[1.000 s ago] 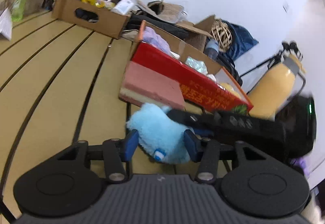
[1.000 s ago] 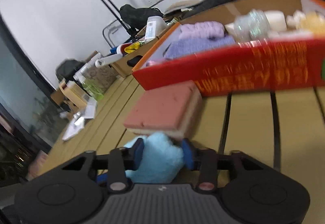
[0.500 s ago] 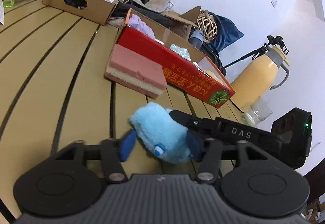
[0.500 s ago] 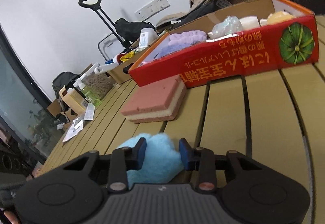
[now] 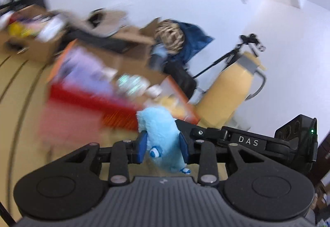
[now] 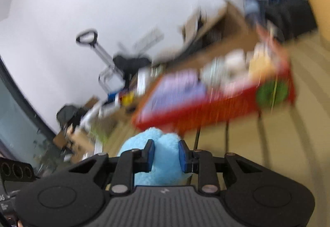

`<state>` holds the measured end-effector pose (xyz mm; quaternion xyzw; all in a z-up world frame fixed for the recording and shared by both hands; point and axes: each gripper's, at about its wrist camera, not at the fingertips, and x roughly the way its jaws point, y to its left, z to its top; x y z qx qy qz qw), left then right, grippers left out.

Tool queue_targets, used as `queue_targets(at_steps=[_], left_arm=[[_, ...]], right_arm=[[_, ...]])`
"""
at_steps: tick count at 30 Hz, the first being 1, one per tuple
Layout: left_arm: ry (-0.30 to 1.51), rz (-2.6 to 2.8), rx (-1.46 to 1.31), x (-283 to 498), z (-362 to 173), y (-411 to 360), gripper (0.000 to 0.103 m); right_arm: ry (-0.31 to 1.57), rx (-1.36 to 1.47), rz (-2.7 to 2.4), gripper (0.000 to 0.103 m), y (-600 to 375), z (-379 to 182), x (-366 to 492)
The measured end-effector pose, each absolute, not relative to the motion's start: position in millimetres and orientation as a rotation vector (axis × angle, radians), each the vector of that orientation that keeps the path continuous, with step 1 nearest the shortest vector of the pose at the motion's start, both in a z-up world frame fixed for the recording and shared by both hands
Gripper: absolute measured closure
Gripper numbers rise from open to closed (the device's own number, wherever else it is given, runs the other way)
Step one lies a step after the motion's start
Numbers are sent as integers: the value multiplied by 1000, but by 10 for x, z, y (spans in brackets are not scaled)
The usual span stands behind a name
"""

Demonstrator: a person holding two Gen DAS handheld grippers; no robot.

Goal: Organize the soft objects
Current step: 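Carry the light-blue plush over the box and release it inside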

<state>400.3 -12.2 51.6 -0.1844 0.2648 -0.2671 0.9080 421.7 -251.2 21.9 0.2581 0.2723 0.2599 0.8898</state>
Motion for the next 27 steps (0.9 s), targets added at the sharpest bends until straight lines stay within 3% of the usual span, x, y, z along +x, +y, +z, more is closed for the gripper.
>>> queue_targets(at_steps=[6,13,16,19,27], left_arm=[[575,-592,-368,5238,749,-639,70],[827,-491,-292,6341,261,-937,69],[841,-420,-148,6365,157,-983,72],[819,-416,-152,6314,182,-841,64],[714,-416,-108,5908,743,-542,63]], right_arm=[[504,497,447,78,-2961,694,5189],[638,366,311,79,-2962,405,6335],[745,231,290,88,-2710,189,6569],[754,86,283,88,-2488,145,6572],[873,88,319,86,-2523,227,6485]])
